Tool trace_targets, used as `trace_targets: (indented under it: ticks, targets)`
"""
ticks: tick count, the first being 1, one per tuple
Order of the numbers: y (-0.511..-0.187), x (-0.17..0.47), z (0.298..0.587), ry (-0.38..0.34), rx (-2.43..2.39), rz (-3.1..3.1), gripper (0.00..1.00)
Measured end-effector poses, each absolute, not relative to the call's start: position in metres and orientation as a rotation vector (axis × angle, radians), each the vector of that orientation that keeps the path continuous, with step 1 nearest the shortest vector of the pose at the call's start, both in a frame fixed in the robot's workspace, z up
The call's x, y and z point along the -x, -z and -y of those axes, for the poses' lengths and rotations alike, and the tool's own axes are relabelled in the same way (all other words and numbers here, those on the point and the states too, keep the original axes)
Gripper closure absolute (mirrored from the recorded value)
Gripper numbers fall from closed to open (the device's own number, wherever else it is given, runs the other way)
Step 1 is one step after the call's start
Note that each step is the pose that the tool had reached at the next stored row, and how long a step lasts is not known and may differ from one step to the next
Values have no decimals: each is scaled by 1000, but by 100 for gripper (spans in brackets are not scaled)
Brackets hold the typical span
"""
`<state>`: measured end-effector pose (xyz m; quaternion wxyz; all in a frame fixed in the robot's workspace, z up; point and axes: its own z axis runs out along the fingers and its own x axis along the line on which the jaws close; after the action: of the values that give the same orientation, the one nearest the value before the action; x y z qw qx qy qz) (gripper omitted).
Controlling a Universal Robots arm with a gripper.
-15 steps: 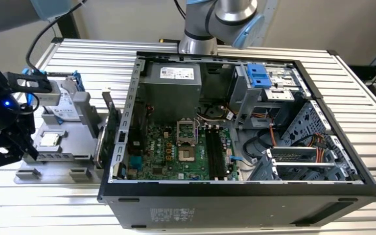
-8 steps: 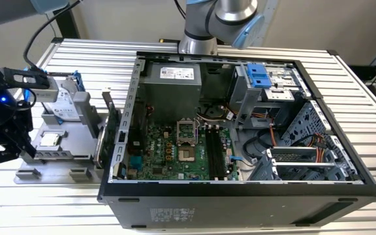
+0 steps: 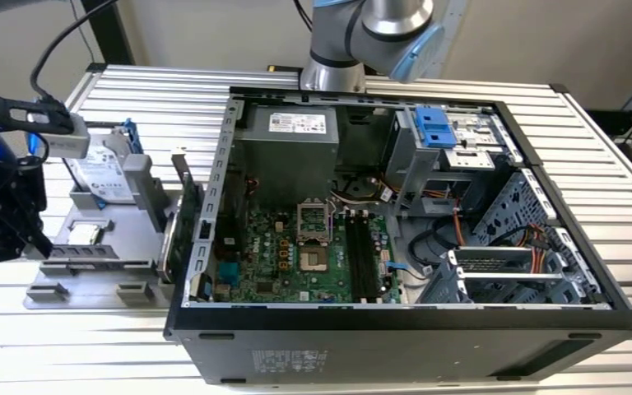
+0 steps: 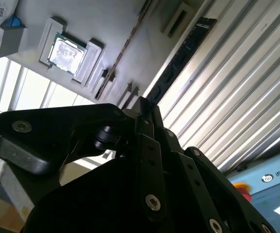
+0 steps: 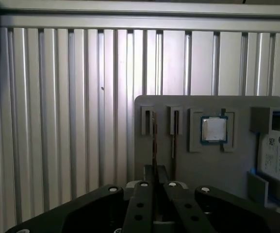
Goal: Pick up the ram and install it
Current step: 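Pick up the ram and move it above insertion slot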
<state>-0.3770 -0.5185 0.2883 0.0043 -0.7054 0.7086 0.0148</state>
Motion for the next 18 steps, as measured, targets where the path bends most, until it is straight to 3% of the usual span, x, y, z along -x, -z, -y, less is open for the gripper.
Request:
trace_targets:
  ticks: [18]
  targets:
    - [-313,377,518,-46,2210,-2220,100]
